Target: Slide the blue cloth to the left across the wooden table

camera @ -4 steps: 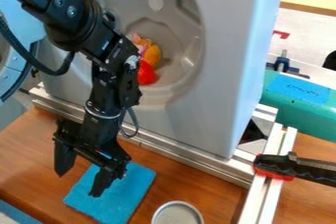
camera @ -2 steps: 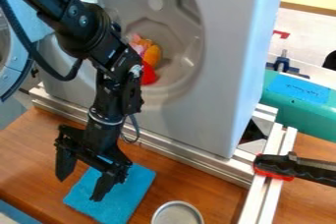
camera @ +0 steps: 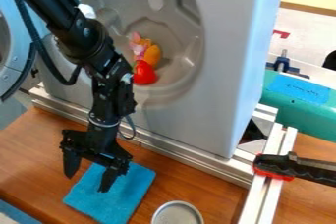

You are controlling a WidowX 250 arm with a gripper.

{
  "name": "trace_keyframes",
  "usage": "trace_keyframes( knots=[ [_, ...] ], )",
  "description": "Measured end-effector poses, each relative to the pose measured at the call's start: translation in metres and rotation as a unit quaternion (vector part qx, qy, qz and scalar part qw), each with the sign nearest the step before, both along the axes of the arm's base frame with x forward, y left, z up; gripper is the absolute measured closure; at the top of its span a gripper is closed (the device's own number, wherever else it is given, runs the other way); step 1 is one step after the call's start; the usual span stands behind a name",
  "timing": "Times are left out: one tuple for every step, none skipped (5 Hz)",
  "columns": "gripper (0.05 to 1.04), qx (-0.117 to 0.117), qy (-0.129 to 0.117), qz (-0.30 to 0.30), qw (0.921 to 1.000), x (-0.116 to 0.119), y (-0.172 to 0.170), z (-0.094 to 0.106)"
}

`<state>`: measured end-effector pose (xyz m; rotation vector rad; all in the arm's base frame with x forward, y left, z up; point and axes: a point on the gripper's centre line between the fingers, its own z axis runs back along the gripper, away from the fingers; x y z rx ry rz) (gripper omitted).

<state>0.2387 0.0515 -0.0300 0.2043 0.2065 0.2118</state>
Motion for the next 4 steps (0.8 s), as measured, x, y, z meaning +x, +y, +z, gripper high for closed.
trace_keyframes(
  knots=[
    [0.084,-0.05,0.004,-0.017,0.9986,0.0,-0.011,-0.023],
    [0.084,-0.091,-0.016,-0.04,0.995,0.007,-0.022,-0.026],
    [0.084,-0.1,-0.004,-0.047,0.9938,0.01,-0.024,-0.037],
    [0.083,-0.09,0.012,-0.046,0.9948,0.012,-0.014,-0.044]
  ],
)
